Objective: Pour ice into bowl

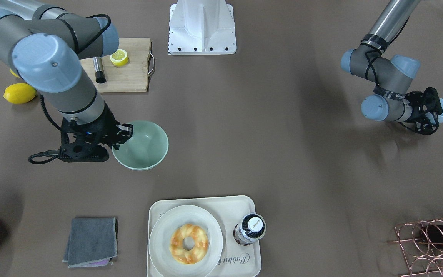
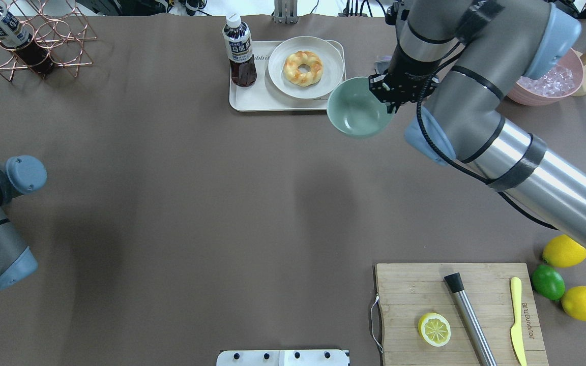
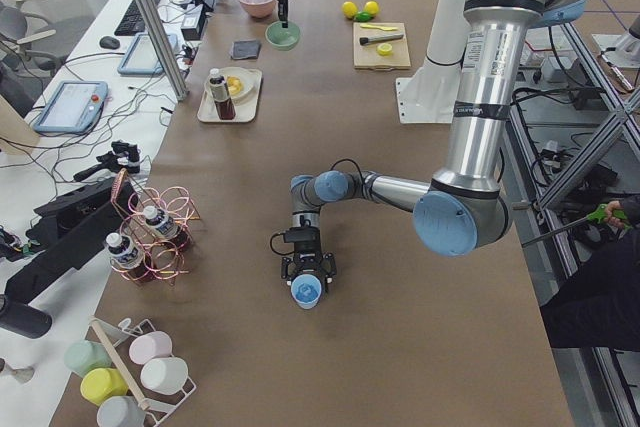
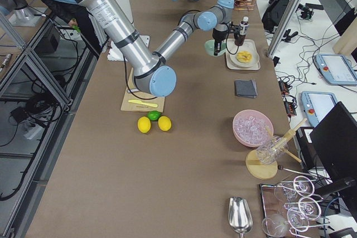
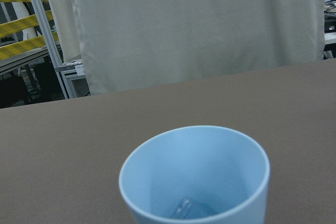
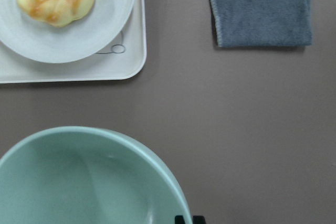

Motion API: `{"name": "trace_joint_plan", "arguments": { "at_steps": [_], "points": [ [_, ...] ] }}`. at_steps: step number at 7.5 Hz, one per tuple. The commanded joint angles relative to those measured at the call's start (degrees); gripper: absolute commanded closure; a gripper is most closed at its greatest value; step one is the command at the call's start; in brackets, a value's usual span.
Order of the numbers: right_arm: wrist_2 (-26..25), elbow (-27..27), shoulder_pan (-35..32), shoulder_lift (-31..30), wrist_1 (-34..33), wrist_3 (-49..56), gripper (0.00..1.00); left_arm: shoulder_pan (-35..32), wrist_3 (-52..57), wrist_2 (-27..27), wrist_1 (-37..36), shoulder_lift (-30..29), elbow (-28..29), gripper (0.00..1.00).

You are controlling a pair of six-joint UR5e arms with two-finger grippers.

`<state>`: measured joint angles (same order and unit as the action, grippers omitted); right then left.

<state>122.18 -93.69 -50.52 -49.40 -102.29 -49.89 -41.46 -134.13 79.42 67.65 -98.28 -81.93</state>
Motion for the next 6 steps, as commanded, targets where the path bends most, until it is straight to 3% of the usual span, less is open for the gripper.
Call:
{"name": "trace_joint_plan", "arguments": {
  "at_steps": [1, 2, 4, 6],
  "points": [
    [-3.3, 2.1, 5.4, 6.4, -0.1, -7.5, 1.0, -1.2, 0.1, -0.3, 2.4, 0.2, 2.4, 0.03],
    [-4.3, 3.4, 7.5, 8.5, 0.2, -10.0, 1.0, -1.4, 0.1, -0.2, 2.3, 0.3, 2.4, 0.12],
    [-7.6, 10.1, 11.6, 15.2, 1.5, -14.3, 1.0, -2.7, -0.1, -0.1, 2.4, -0.3, 2.3, 0.45],
    [-11.3, 14.4, 16.0, 17.5, 7.7, -18.0, 1.0, -2.8, -0.4, -0.1, 2.4, -0.3, 2.2, 0.46]
  ]
}}
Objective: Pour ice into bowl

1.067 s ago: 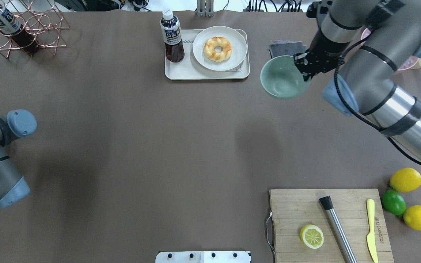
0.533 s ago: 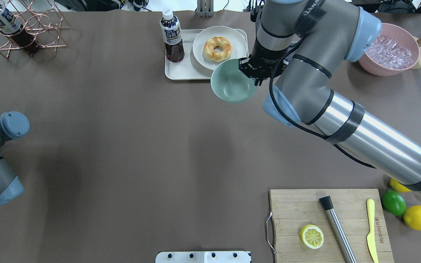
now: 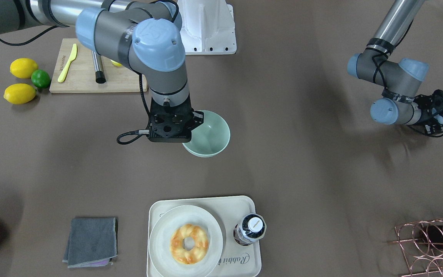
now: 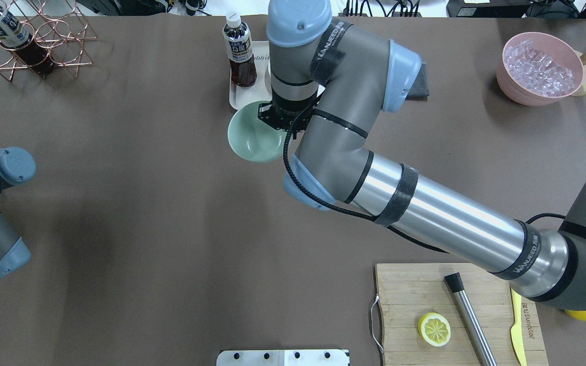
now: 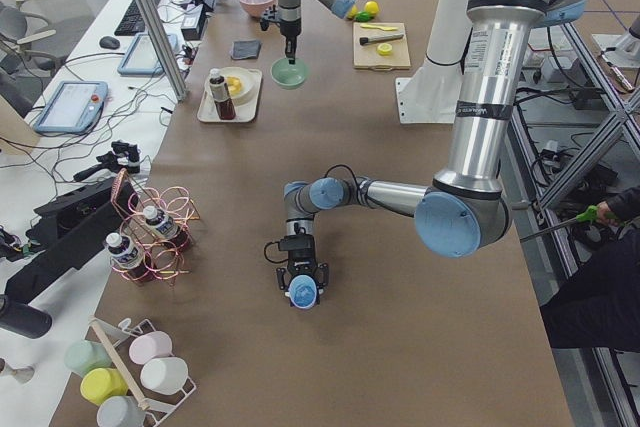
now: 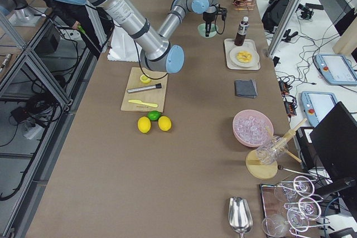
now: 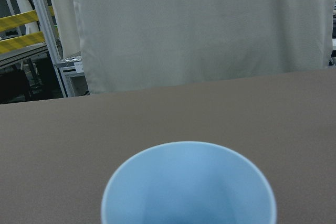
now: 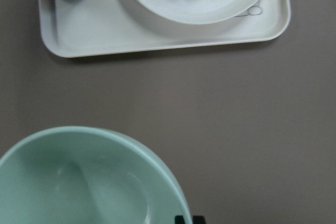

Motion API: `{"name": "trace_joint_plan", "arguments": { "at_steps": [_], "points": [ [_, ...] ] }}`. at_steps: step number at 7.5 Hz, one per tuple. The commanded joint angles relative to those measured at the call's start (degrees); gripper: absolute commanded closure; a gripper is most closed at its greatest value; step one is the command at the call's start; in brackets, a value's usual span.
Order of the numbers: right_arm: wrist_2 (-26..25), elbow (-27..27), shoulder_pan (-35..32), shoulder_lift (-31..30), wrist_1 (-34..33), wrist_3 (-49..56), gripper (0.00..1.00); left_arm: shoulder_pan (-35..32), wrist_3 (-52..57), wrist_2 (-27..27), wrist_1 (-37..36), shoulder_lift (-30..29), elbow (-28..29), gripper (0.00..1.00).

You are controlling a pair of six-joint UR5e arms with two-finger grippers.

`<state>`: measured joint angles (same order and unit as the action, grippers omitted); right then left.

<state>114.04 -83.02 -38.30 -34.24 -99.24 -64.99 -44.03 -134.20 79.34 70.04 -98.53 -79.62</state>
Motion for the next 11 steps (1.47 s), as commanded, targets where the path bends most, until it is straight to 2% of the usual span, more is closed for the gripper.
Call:
{"name": "trace_joint_plan", "arguments": {
  "at_steps": [1, 4, 6, 7, 9, 11],
  "points": [
    [-4.0, 5.1, 5.7, 2.9, 7.0, -3.0, 1.0, -0.3, 0.0, 0.0, -0.1, -0.5, -0.2, 0.46],
    [-5.8, 5.9, 9.5, 2.3, 13.0, -2.9, 1.0, -2.7, 0.3, 0.0, 0.0, -3.6, -2.2, 0.46],
    [-9.8, 11.4, 12.7, 1.7, 23.5, -3.1, 1.0, -3.3, 0.3, 0.2, -0.1, -4.7, -5.8, 0.47],
    [-9.8, 11.5, 12.9, 1.5, 24.4, -3.1, 1.0, -4.0, 2.0, 0.2, -0.7, -5.6, -9.4, 0.47],
    [-9.9, 11.5, 13.2, 0.5, 24.4, -2.9, 1.0, -4.5, 3.2, 0.2, -3.1, -7.5, -11.6, 0.47],
    [-9.8, 11.4, 13.2, 0.0, 24.5, -2.9, 1.0, -4.3, 4.4, 0.3, -8.1, -8.4, -16.9, 0.47]
  ]
}}
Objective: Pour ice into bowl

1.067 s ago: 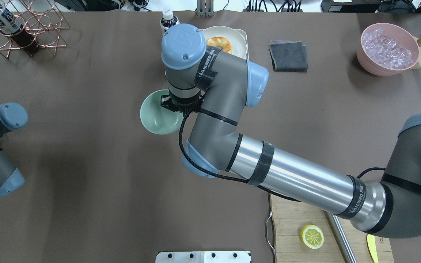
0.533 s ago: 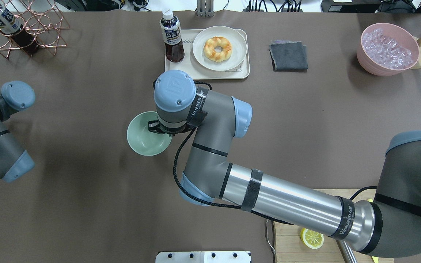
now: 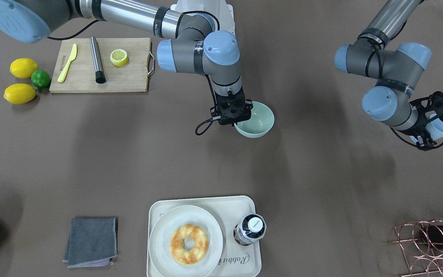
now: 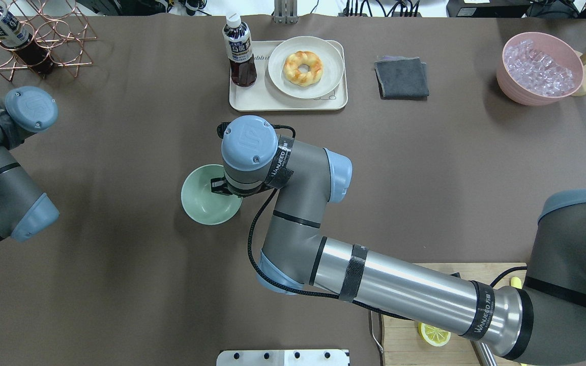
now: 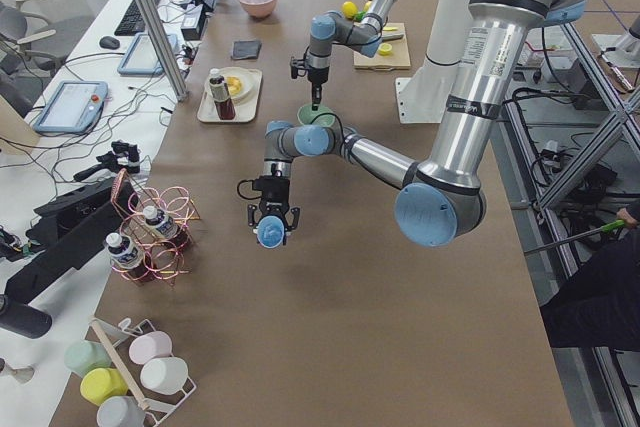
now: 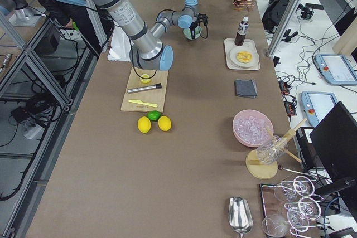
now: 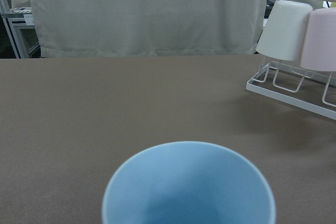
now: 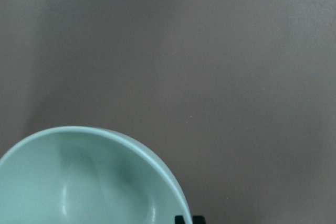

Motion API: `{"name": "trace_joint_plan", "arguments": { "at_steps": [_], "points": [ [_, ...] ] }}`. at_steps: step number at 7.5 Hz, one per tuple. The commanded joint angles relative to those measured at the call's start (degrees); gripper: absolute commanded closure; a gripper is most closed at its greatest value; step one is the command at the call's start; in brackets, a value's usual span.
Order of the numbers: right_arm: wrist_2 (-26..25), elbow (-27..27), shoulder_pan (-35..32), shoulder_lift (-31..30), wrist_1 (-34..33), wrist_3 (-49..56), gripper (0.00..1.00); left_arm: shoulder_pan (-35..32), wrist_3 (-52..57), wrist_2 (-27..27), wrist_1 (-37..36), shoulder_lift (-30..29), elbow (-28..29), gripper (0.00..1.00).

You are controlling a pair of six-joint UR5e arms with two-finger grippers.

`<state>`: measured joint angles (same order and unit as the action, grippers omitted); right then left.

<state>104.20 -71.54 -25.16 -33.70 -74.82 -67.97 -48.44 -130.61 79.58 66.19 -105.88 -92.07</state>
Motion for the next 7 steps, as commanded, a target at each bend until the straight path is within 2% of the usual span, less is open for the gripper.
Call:
{"name": "trace_joint_plan", "arguments": {
  "at_steps": [1, 2, 3, 5, 6, 7],
  "points": [
    [0.0, -0.1, 0.1, -0.7, 0.0, -0.1, 1.0, 0.2, 0.8, 0.0, -7.6, -3.7, -5.0, 0.47],
    [0.0, -0.1, 0.1, -0.8, 0.0, -0.1, 0.97, 0.4, 0.8, 0.1, -9.3, -4.9, -5.1, 0.47],
    [0.1, -0.1, 0.0, -0.8, 0.0, -0.3, 0.67, 0.4, 0.8, 0.3, -9.8, -6.2, -5.1, 0.47],
    [1.5, -1.7, -1.6, -0.6, -1.0, -1.5, 0.27, 0.8, 1.0, 1.3, -10.2, -7.2, -5.1, 0.47],
    [3.5, -2.0, -2.7, -0.4, -1.2, -2.1, 0.11, 0.8, 1.1, 1.3, -10.2, -7.2, -5.1, 0.47],
    [4.3, -2.4, -3.7, -0.4, -1.3, -2.1, 0.04, 0.8, 1.1, 1.3, -10.3, -7.2, -5.2, 0.47]
  ]
}}
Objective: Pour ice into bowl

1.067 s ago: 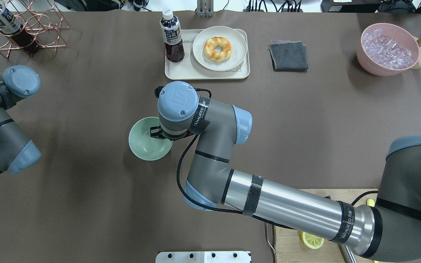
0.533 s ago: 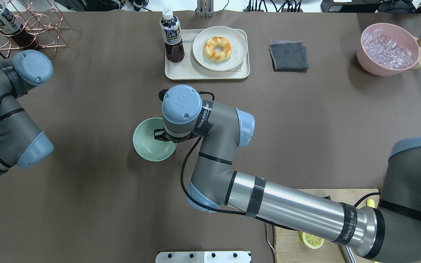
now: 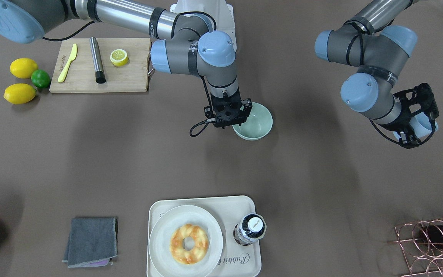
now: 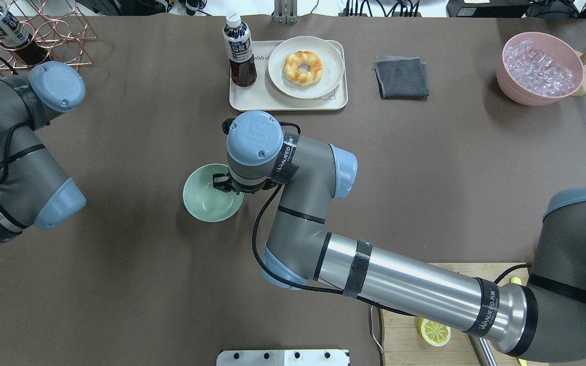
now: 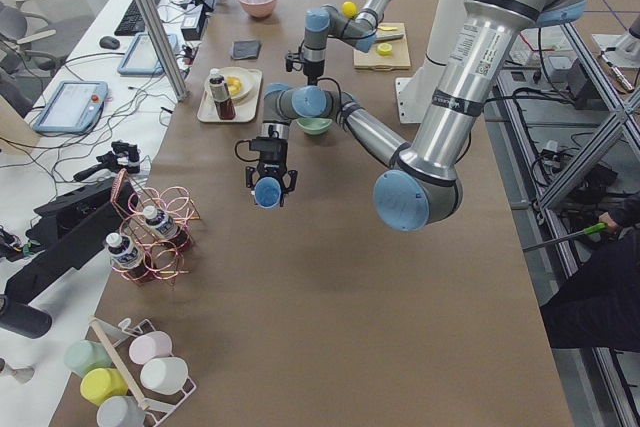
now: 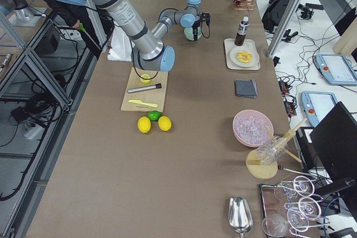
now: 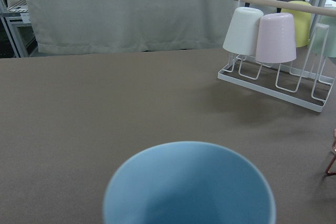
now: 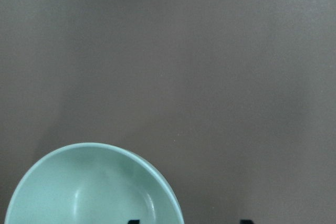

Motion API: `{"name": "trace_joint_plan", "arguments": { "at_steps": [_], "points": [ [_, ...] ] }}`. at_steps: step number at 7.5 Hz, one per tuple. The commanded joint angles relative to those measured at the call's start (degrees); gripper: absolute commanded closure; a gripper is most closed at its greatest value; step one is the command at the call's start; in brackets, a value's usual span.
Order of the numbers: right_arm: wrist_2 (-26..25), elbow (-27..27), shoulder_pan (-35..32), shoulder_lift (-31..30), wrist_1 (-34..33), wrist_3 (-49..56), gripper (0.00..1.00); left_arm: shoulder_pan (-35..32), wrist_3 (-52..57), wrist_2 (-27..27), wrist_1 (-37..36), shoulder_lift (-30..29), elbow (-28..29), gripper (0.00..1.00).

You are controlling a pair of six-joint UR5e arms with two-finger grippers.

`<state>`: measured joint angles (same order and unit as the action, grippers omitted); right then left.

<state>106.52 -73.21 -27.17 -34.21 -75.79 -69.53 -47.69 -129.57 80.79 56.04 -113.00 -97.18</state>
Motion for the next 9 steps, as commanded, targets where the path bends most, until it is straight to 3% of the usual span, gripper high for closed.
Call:
{"name": "trace_joint_plan", "arguments": {
  "at_steps": [1, 3, 5, 7, 9],
  "points": [
    [4.6, -3.4, -4.4, 0.0, -2.4, -0.6, 0.02, 0.1, 0.1, 0.1, -0.9, -0.6, -0.7, 0.47],
    [13.1, -10.4, -14.8, -1.5, -11.8, 4.5, 0.02, 1.2, 0.7, 2.2, -2.5, -3.9, -1.6, 0.48],
    [13.8, -14.4, -22.4, -5.6, -17.4, 19.8, 0.02, 2.9, 2.1, 5.5, -6.0, -7.8, -6.5, 0.49],
    [19.0, -16.3, -31.5, -12.3, -17.8, 30.6, 0.02, 3.2, 2.0, 8.5, -6.1, -9.9, -10.8, 0.49],
    [24.7, -16.3, -41.0, -21.7, -17.1, 42.9, 0.02, 5.9, 1.3, 9.7, -5.2, -13.7, -10.4, 0.49]
  ]
}}
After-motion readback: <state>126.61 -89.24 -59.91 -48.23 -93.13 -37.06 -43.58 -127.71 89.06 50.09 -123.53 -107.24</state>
